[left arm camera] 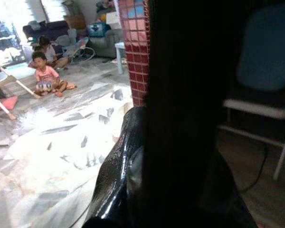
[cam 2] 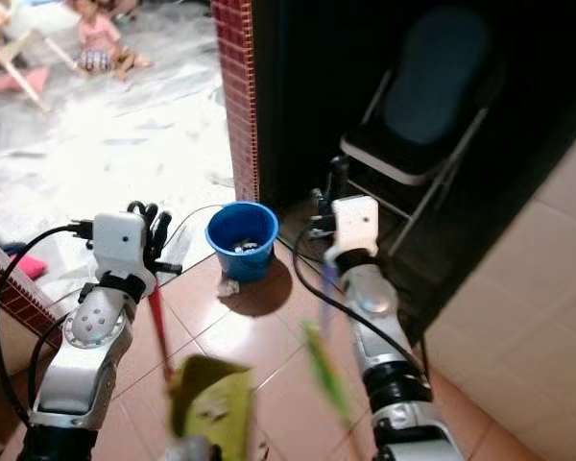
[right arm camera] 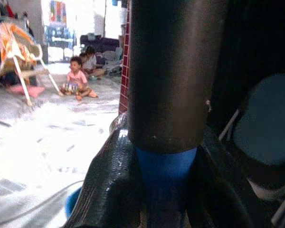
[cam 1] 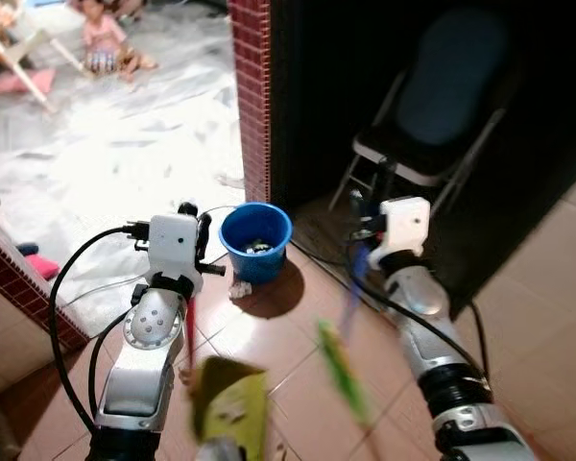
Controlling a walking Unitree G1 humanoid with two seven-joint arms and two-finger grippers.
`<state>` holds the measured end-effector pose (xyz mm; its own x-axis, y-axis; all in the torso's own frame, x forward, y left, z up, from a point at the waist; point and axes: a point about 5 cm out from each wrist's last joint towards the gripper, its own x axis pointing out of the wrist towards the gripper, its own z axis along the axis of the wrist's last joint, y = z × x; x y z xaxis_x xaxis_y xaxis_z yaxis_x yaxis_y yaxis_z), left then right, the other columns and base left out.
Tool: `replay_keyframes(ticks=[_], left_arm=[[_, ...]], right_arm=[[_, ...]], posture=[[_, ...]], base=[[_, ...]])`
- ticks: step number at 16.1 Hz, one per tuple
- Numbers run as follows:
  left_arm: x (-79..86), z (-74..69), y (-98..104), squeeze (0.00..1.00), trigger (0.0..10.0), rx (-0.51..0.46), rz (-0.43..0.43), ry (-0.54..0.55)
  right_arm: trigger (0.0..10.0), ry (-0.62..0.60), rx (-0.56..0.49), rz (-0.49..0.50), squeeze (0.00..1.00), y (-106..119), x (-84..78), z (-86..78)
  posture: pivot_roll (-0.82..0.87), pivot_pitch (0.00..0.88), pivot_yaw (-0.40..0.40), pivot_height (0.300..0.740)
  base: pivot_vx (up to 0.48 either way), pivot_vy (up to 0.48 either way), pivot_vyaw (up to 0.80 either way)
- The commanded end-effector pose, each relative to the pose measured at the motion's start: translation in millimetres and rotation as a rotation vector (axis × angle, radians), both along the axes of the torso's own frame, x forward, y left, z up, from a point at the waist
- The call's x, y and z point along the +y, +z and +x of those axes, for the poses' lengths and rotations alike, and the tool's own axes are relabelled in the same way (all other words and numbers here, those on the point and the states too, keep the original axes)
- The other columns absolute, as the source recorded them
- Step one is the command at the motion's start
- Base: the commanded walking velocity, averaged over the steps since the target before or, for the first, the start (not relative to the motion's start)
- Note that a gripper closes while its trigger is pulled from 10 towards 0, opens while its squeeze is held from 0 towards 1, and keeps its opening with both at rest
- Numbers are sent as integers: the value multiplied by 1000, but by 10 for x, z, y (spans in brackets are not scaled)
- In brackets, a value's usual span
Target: Sweep floor
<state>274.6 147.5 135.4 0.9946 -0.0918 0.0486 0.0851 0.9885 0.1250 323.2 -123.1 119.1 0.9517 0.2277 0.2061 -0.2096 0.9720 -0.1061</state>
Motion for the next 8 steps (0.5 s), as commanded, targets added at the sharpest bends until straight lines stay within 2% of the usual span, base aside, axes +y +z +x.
replay_keyframes(ticks=[1, 5, 8], left_arm=[[23, 7, 79, 0, 10000, -39, 11, 21], [6, -10, 62, 0, 10000, -39, -7, 49], [102, 27, 40, 0, 10000, -77, 13, 122]], right_arm=[[10000, 31, -69, 20, 0, 166, 97, 29], [10000, 41, -68, 23, 0, 184, 99, 34], [10000, 46, -47, 25, 0, 142, 127, 27]], posture=[[75, 0, -20, 740], [69, 0, -41, 740], [68, 0, -81, 740]], base=[[0, 0, 0], [0, 0, 0], [0, 0, 0]])
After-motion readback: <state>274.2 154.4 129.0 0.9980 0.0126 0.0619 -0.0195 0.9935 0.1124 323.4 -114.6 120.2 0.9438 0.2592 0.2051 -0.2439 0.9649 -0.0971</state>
